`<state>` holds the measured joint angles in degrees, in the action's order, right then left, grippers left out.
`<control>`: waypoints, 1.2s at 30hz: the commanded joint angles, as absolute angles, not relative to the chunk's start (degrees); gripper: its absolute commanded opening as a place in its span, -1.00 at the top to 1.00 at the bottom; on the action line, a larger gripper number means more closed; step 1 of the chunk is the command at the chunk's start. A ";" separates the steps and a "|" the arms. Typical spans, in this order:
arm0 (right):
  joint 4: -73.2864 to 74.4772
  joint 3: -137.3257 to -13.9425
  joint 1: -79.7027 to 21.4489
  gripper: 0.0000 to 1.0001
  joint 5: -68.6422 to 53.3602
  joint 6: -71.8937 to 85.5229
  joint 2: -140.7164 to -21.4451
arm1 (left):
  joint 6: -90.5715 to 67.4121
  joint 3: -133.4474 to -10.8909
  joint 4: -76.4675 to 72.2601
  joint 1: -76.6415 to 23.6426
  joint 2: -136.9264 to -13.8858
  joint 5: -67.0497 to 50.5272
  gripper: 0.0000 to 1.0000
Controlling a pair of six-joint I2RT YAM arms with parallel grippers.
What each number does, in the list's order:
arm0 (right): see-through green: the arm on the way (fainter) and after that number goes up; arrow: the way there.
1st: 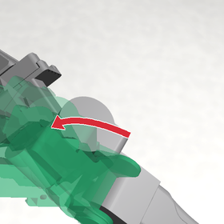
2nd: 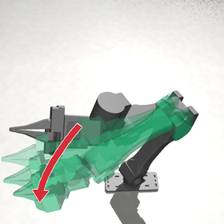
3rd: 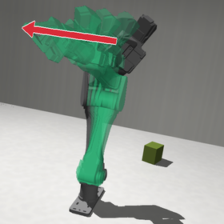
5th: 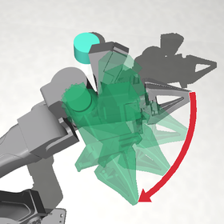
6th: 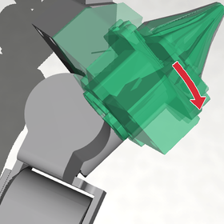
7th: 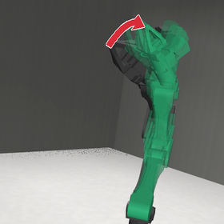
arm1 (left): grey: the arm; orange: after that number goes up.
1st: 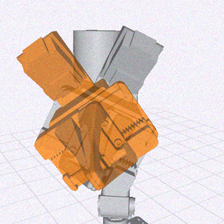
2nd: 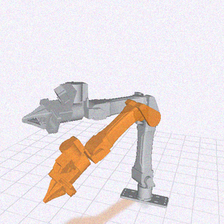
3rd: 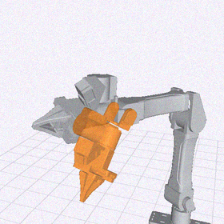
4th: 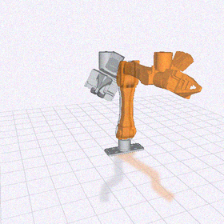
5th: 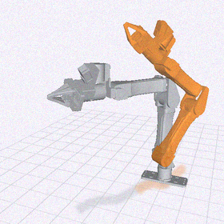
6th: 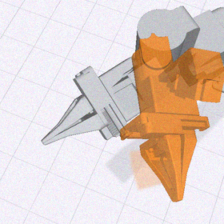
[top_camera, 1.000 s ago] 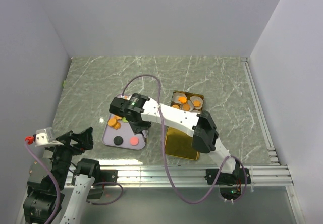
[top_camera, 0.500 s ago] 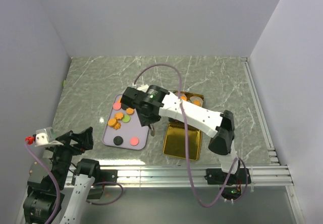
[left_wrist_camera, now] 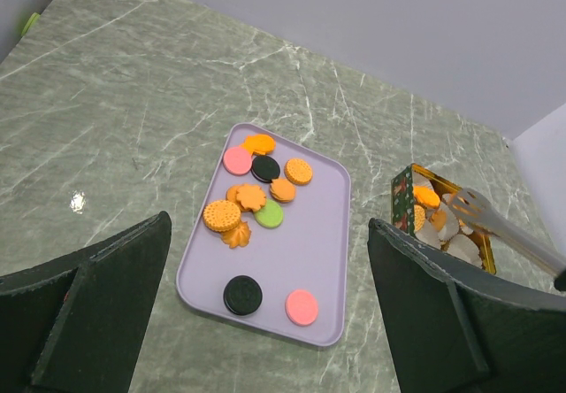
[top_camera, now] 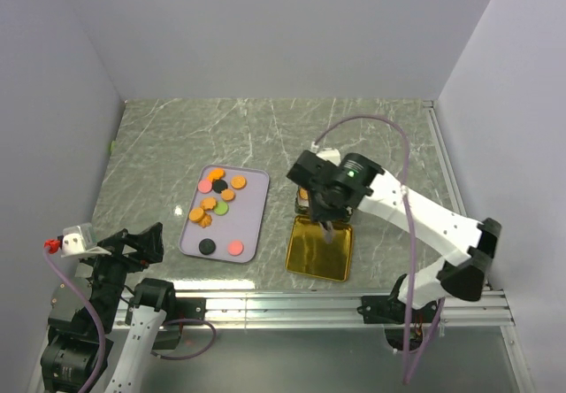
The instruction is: Pack the cookies
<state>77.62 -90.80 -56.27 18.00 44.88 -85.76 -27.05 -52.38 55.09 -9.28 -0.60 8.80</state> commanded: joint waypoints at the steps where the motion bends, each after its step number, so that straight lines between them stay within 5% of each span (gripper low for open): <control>1: 78.31 -85.02 -55.02 0.35 19.60 47.98 -78.86 | -26.19 -52.21 52.91 -9.49 2.20 7.91 -0.99; 12: 72.95 -69.45 -49.49 0.35 15.03 47.55 -68.03 | -26.10 -52.29 52.91 -9.76 1.41 7.73 -0.99; 28: 69.17 -66.71 -44.39 0.35 14.32 42.28 -69.87 | -26.45 -52.56 53.26 -9.76 1.32 8.44 -0.99; 36: 69.43 -66.71 -42.98 0.07 14.41 41.13 -69.79 | -26.46 -52.56 53.26 -9.76 1.14 8.53 -0.99</control>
